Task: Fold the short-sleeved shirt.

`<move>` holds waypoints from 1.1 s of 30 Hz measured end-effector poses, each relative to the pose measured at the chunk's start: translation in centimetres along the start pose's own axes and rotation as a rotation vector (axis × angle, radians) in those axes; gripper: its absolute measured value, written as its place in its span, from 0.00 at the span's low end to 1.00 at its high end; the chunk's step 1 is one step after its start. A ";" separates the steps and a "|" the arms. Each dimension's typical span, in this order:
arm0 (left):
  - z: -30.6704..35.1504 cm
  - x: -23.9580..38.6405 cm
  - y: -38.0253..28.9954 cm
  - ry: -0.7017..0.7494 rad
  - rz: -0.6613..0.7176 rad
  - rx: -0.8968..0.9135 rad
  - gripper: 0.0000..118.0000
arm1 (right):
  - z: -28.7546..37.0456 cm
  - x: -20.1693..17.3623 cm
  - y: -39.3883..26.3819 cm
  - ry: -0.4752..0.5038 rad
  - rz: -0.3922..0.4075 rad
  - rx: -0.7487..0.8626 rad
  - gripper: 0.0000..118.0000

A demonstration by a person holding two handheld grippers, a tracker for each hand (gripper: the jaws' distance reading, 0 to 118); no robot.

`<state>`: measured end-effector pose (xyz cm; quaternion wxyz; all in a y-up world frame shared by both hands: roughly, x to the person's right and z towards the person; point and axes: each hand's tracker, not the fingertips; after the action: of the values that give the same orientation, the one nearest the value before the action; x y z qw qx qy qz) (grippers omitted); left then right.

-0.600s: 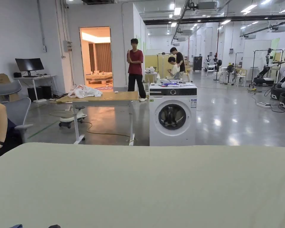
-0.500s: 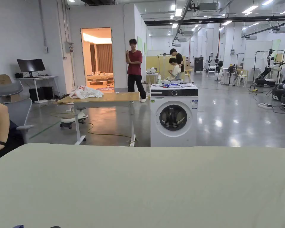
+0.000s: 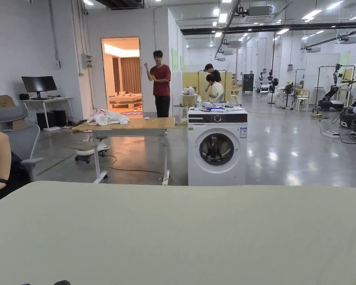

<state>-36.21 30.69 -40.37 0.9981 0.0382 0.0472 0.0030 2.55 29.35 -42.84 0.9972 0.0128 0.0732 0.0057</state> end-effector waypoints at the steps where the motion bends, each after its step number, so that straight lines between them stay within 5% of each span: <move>1: 0.0 -0.1 0.0 -0.003 0.007 0.002 0.00 | 0.0 0.0 0.0 0.000 0.002 0.001 0.00; 33: -0.4 0.2 -0.1 0.001 -0.052 -0.027 0.00 | -0.1 0.1 0.1 -0.010 0.026 -0.009 0.00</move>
<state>-36.09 30.62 -40.78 0.9983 0.0234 0.0485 -0.0221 2.60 29.48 -42.92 0.9974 0.0095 0.0683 0.0188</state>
